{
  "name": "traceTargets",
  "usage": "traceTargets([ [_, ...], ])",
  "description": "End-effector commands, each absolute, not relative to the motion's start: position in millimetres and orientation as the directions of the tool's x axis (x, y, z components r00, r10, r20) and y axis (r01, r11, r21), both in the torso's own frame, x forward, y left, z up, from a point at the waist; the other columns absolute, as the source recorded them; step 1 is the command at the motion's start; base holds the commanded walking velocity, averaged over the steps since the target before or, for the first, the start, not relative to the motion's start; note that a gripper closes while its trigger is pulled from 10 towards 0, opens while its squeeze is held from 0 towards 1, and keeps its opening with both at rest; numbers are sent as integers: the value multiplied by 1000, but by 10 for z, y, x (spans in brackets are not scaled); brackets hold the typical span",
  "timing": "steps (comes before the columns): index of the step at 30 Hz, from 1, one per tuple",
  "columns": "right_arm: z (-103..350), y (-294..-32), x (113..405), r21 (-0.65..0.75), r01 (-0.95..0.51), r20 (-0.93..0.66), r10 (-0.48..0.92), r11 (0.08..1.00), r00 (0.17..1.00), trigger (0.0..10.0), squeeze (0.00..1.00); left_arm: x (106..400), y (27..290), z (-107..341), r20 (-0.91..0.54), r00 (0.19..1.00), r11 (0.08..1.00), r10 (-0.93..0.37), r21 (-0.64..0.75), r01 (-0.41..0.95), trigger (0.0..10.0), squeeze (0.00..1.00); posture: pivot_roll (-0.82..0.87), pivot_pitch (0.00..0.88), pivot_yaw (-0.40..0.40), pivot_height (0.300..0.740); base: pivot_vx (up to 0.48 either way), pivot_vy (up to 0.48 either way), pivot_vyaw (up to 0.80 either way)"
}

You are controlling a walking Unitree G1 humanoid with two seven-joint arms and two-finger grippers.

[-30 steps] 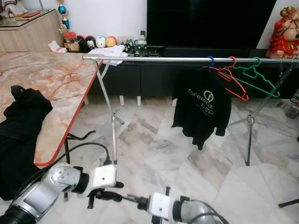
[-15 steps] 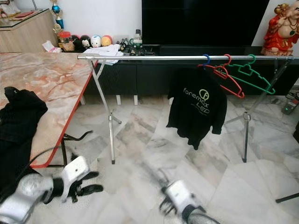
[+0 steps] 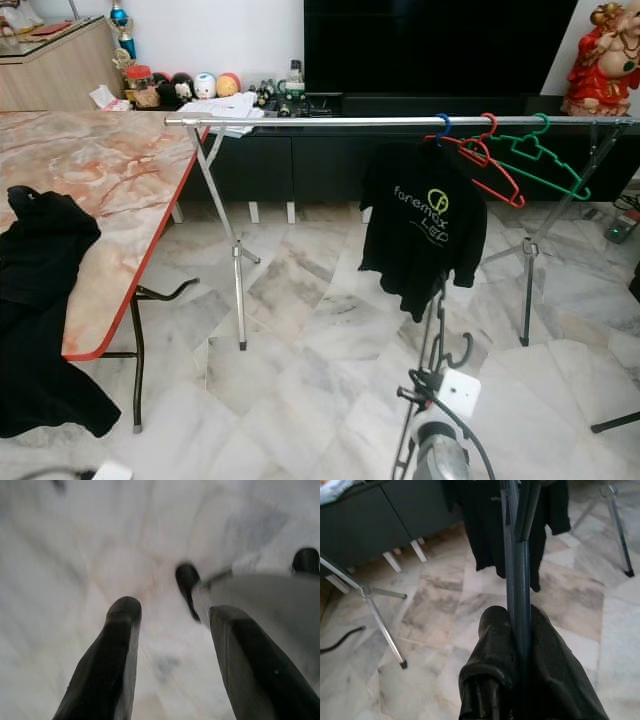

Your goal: Hang hanger

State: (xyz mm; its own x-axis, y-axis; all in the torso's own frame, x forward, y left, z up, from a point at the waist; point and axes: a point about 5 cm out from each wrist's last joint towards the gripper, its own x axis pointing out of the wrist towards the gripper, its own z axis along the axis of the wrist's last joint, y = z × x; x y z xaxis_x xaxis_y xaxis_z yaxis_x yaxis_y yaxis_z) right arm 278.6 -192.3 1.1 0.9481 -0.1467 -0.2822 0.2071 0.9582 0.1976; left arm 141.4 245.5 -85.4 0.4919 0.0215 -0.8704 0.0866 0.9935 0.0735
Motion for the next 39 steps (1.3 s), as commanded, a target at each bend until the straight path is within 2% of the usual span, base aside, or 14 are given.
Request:
traceTargets([
  [1,79,-1879,2835,181,175,-240,-129,968,962,10000,0,1250,2513,-914,-886,455,995,92,99,-7,10000,0,22,2,18,740,0,0,0],
  [6,89,-1885,2831,199,201,-233,-153,959,960,10000,0,1291,2461,-919,-867,488,992,106,55,-117,10000,0,33,0,8,740,0,0,0],
  [10,87,-1844,2839,166,192,-239,-149,967,959,10000,0,1372,2404,-909,-860,505,994,77,28,-105,10000,0,23,0,12,740,127,0,0],
  [12,61,-1767,2850,107,138,-268,-105,985,958,10000,0,1431,2366,-899,-854,516,996,66,22,-91,10000,0,12,0,15,740,321,0,0],
  [15,101,-1738,2869,90,100,-238,-76,991,968,10000,0,1475,2356,-886,-846,528,994,70,17,-105,10000,0,5,0,12,740,324,0,0],
  [23,103,-1789,2869,104,167,-243,-138,980,960,10000,0,1463,2304,-906,-852,521,996,56,9,-92,10000,0,-2,0,16,740,325,0,0],
  [39,132,-1804,2914,88,167,-248,-141,982,958,10000,0,1385,2316,-934,-865,498,997,55,17,-81,10000,0,9,0,7,740,353,0,0],
])
